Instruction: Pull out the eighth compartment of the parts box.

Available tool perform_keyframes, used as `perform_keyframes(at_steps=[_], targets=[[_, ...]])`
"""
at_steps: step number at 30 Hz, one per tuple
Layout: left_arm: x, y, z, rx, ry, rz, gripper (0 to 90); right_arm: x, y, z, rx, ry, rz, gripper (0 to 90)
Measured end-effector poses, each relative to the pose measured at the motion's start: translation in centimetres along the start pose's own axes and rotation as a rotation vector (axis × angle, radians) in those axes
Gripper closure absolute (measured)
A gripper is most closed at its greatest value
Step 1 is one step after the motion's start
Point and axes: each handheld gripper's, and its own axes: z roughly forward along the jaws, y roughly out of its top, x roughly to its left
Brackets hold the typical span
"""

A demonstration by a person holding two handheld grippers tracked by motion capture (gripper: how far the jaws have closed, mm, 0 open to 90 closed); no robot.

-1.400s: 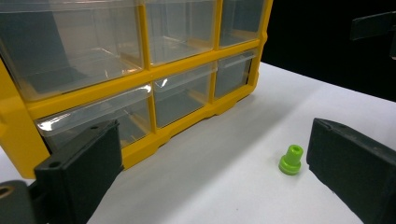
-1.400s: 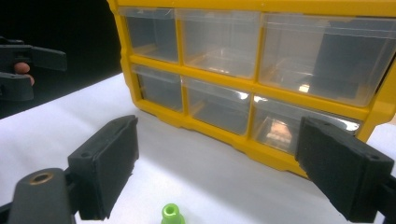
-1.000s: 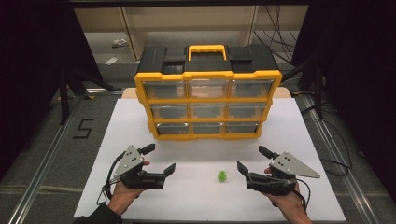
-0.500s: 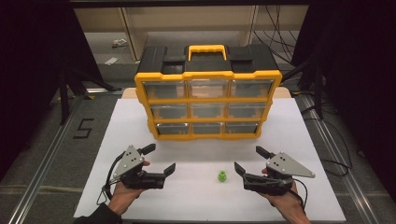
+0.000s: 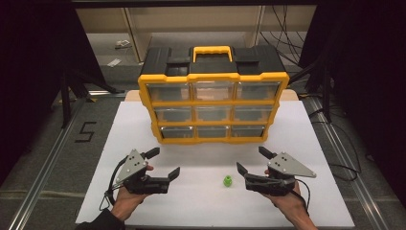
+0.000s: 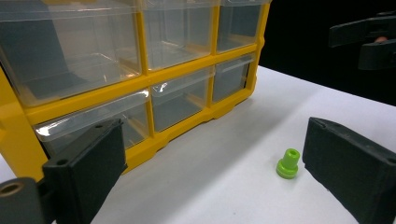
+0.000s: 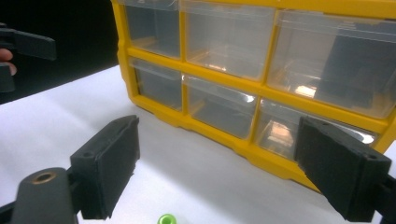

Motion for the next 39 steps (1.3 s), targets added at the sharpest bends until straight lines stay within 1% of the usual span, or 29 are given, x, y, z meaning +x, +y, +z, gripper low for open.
perform_keyframes(at_steps=[4,6,7,9,12,13,14,15,17,19,20,26,31,32,33,36,39], targets=[[0.0,0.0,0.0,-0.001,0.001,0.002,6.1,0.0,0.1,0.6,0.005,-0.006,-0.014,15.3],[0.0,0.0,0.0,-0.002,0.0,0.0,6.2,0.1,0.2,1.0,0.004,-0.012,-0.028,15.3],[0.0,0.0,0.0,-0.001,0.0,0.0,6.2,0.2,0.3,1.4,0.005,-0.019,-0.046,15.3],[0.0,0.0,0.0,-0.001,0.0,-0.001,6.3,0.2,0.3,1.5,0.004,-0.02,-0.052,15.3],[0.0,0.0,0.0,-0.002,-0.001,-0.002,6.4,0.3,0.5,2.3,0.007,-0.032,-0.078,15.5],[0.0,0.0,0.0,-0.003,-0.002,-0.001,6.4,0.4,0.5,2.8,0.008,-0.042,-0.098,15.5],[0.0,0.0,0.0,-0.004,-0.001,-0.001,6.4,0.4,0.5,2.8,0.008,-0.042,-0.098,15.5],[0.0,0.0,-0.1,-0.004,0.0,-0.003,6.4,0.6,0.6,3.3,0.01,-0.053,-0.127,15.8],[0.0,0.0,-0.1,-0.005,-0.001,-0.003,6.4,0.6,0.6,3.5,0.013,-0.051,-0.13,15.9],[0.0,0.0,-0.1,-0.004,-0.001,-0.004,6.4,0.8,0.7,4.1,0.013,-0.057,-0.152,15.9],[0.0,0.0,-0.1,-0.004,-0.001,-0.004,6.4,0.8,0.7,4.1,0.013,-0.057,-0.152,15.9],[0.0,0.0,-0.1,-0.005,-0.001,-0.004,6.4,0.7,0.8,5.1,0.018,-0.077,-0.196,16.2],[0.0,0.0,-0.1,-0.005,-0.001,-0.005,6.5,1.0,0.8,6.0,0.024,-0.094,-0.253,16.4],[0.0,0.0,-0.1,-0.005,-0.002,-0.004,6.5,1.1,0.8,6.4,0.029,-0.102,-0.273,16.5],[0.0,0.0,-0.1,-0.005,-0.002,-0.003,6.5,1.1,0.8,6.4,0.029,-0.102,-0.273,16.5],[0.0,0.0,0.0,-0.004,-0.004,-0.003,6.5,1.4,0.9,7.1,0.033,-0.114,-0.325,16.7],[0.0,0.0,0.0,-0.004,-0.005,-0.004,6.5,1.5,0.8,7.4,0.036,-0.118,-0.346,16.9]])
